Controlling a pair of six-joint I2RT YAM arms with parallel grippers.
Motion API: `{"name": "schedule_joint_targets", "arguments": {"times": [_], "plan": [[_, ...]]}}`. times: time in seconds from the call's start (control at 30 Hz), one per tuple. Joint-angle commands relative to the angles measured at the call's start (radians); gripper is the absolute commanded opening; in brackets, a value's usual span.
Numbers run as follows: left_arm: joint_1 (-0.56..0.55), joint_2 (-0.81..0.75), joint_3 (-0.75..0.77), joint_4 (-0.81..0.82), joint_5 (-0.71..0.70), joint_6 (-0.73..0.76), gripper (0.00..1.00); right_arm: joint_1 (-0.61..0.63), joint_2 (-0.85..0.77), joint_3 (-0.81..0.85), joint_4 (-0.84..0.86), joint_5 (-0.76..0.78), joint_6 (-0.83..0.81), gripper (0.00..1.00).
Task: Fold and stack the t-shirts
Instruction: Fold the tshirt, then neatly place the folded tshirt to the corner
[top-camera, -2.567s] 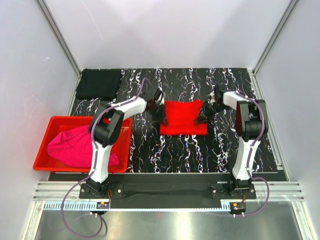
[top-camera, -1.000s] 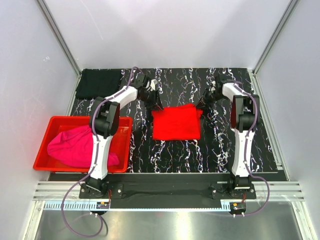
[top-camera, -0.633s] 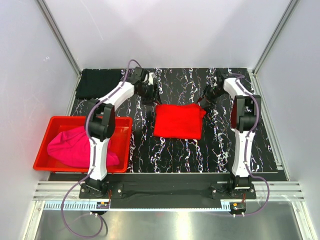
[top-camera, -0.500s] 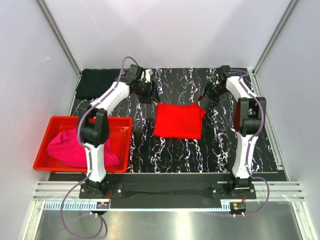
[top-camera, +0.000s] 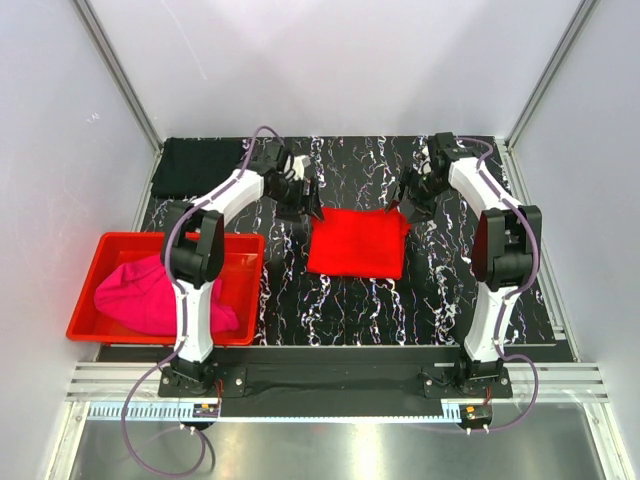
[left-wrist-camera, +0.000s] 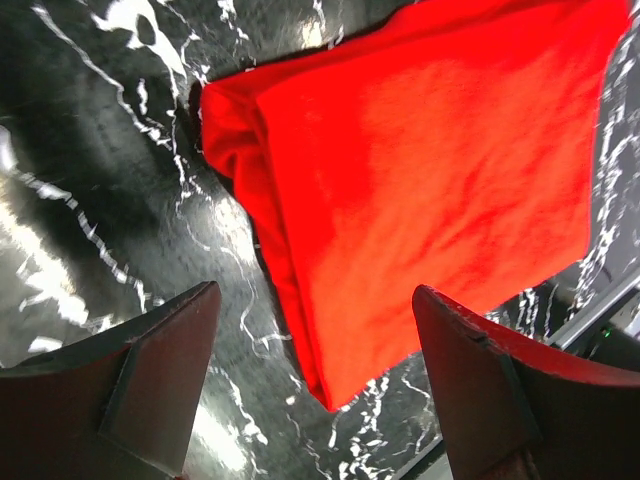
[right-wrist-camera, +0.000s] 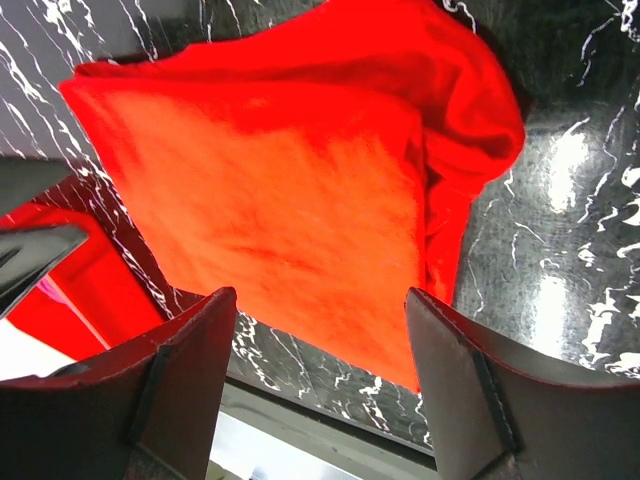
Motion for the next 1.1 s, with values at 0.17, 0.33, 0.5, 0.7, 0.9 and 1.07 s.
{"name": "schedule_joint_targets", "arguments": {"times": [0.17,0.33,0.5,0.7,0.9,1.07], "plan": [[0.034,0.038,-0.012,0.102,0.191,0.039,0.84,0.002,-0.109,-0.034,-0.083,-0.015,-0.025,0.76],[0.055,0.009,-0.045,0.126,0.151,0.013,0.84,0.037,-0.095,-0.030,-0.065,-0.057,-0.048,0.76],[0.098,-0.052,-0.009,0.071,0.108,-0.025,0.84,0.100,-0.059,0.052,-0.034,-0.071,-0.100,0.99],[0.144,-0.183,-0.083,0.067,0.016,-0.150,0.84,0.236,-0.133,-0.029,0.088,0.058,-0.169,1.00],[0.189,-0.253,-0.087,-0.039,-0.111,-0.271,0.84,0.532,-0.356,-0.327,0.440,0.384,-0.393,1.00],[0.202,-0.351,-0.212,0.034,-0.119,-0.352,0.85,0.738,-0.327,-0.421,0.555,0.622,-0.649,1.00]]}}
